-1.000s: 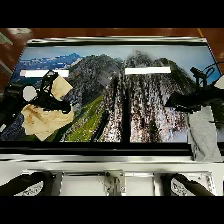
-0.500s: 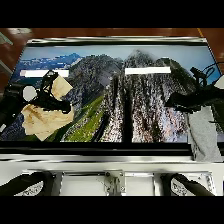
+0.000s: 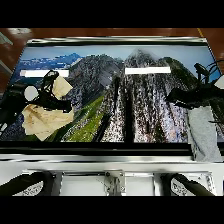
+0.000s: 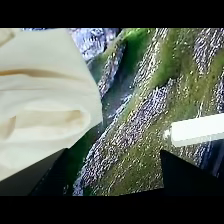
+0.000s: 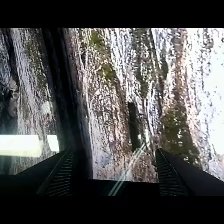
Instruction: Fold the shirts.
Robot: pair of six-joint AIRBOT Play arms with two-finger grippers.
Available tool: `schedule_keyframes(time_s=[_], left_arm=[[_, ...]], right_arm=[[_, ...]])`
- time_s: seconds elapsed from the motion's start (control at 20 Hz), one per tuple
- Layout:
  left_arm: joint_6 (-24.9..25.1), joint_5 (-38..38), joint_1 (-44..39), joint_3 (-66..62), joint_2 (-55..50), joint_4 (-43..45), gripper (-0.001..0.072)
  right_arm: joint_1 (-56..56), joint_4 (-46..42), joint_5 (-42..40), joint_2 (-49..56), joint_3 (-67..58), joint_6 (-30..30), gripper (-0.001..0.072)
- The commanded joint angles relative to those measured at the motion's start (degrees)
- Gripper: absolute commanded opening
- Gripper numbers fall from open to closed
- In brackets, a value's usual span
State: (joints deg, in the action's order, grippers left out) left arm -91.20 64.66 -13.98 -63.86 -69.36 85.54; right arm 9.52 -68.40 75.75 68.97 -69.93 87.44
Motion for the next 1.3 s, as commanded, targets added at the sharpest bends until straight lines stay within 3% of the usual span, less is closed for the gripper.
schedule_keyframes(time_s=[0.0,0.05,0.15,0.3,0.45,0.6,1.1,1.15,1.2,1.25], left_arm=[[0.5,-1.2,1.6,-0.2,-1.9,7.6,0.071],[-1.3,-1.0,4.0,-1.0,-2.9,12.4,0.0711],[-1.7,-0.9,12.1,-3.1,-5.4,14.0,0.0713],[0.9,-2.1,25.3,-6.9,-10.9,5.9,0.0714],[3.7,-1.9,32.2,-8.8,-17.9,0.2,0.0714],[6.8,-1.6,32.8,-10.1,-23.7,-4.6,0.0715],[6.0,-7.7,31.5,-11.5,-28.6,-11.0,0.0682],[5.6,-7.6,31.5,-11.5,-28.6,-11.1,0.043],[5.7,-6.9,31.5,-11.5,-28.5,-11.1,0.011],[6.4,-5.3,31.5,-11.6,-28.1,-11.8,0.0041]], right_arm=[[-0.1,0.6,1.3,0.0,0.0,0.6,0.0643],[-0.1,0.6,2.1,0.0,0.0,0.6,0.0643],[-0.1,0.6,3.5,0.0,0.0,0.7,0.0643],[-0.1,0.7,4.7,0.0,0.0,1.8,0.0643],[-0.1,1.0,4.7,0.0,0.0,4.5,0.0643],[-0.1,2.3,4.6,0.0,0.0,5.6,0.0643],[-0.1,2.3,4.0,0.0,0.0,5.5,0.0643],[-0.1,2.3,3.5,0.0,0.0,5.5,0.0643],[-0.1,2.6,3.1,0.0,0.0,5.6,0.0643],[-0.1,4.0,2.9,0.0,0.0,5.5,0.0643]])
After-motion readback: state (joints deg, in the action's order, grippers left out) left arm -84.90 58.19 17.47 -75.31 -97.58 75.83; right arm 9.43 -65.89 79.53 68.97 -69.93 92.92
